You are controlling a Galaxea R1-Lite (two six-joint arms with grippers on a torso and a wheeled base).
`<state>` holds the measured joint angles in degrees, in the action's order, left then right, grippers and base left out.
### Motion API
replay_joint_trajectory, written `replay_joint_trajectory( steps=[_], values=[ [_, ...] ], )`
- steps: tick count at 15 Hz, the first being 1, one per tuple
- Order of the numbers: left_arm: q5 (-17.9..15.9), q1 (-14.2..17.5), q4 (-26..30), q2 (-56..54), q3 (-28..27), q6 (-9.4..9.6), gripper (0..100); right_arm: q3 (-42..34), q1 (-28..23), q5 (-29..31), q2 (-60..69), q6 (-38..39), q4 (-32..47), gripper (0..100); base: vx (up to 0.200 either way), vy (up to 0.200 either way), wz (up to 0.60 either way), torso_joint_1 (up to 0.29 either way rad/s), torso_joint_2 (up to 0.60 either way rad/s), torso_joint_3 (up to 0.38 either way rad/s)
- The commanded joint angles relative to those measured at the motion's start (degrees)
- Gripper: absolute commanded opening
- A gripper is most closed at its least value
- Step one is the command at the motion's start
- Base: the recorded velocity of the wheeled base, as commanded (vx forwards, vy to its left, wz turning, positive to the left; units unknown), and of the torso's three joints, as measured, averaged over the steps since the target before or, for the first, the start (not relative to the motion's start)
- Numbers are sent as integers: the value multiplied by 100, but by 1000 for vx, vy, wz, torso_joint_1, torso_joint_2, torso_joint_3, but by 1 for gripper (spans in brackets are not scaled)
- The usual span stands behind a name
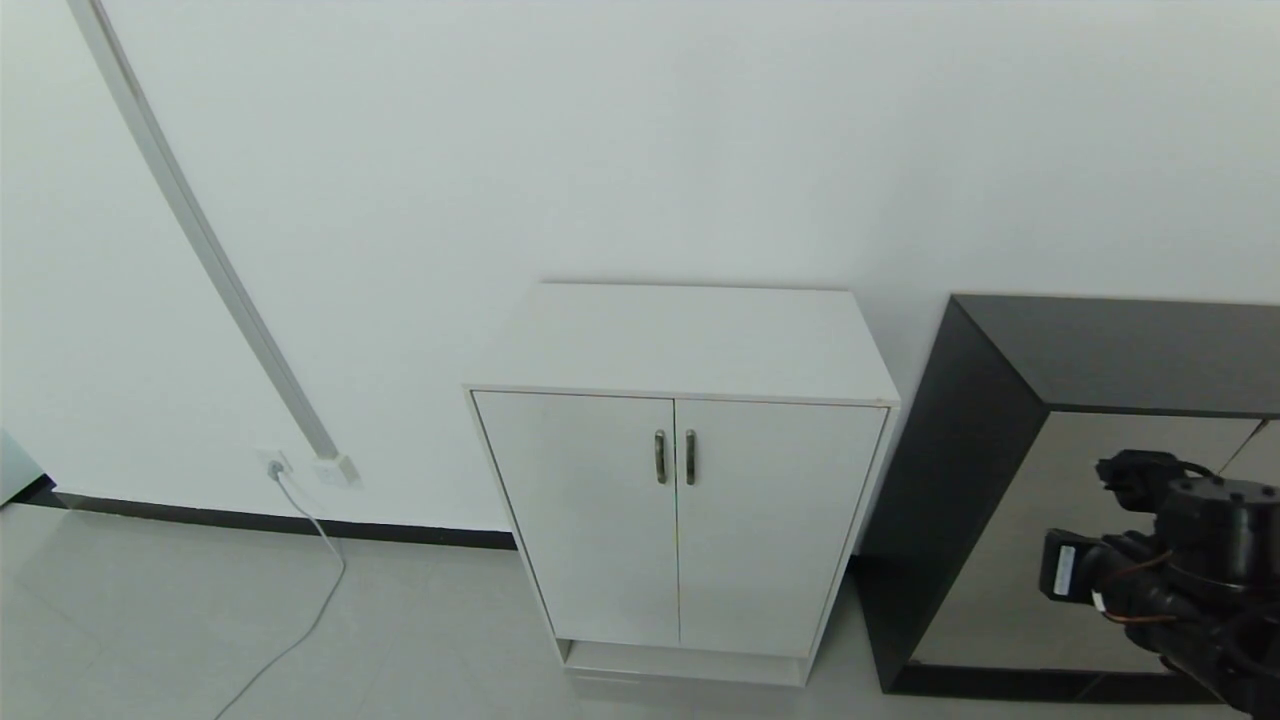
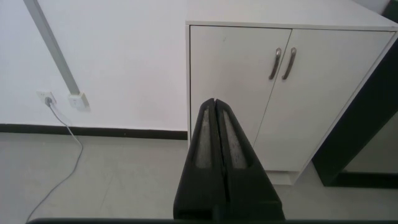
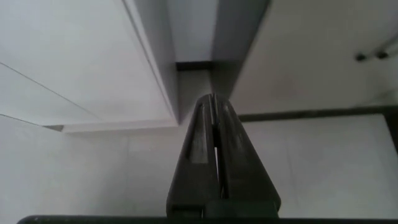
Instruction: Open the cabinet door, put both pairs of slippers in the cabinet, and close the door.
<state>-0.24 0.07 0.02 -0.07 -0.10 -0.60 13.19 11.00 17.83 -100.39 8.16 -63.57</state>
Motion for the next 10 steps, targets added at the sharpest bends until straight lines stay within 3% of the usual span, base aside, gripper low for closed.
replay_joint_trajectory(
  steps=[1, 4, 10],
  values=[
    [-2, 1, 6, 7, 1, -2, 0, -862, -159, 9, 1039, -112, -6, 0, 0, 0, 0, 0, 0, 0],
    [-2, 1, 6, 7, 1, -2, 0, -1319, -168, 18, 1786, -33, 425, 0, 0, 0, 0, 0, 0, 0],
    [-2, 1, 6, 7, 1, -2, 0, -1319, -405, -650, 4836, -288, 3211, 0, 0, 0, 0, 0, 0, 0]
  ],
)
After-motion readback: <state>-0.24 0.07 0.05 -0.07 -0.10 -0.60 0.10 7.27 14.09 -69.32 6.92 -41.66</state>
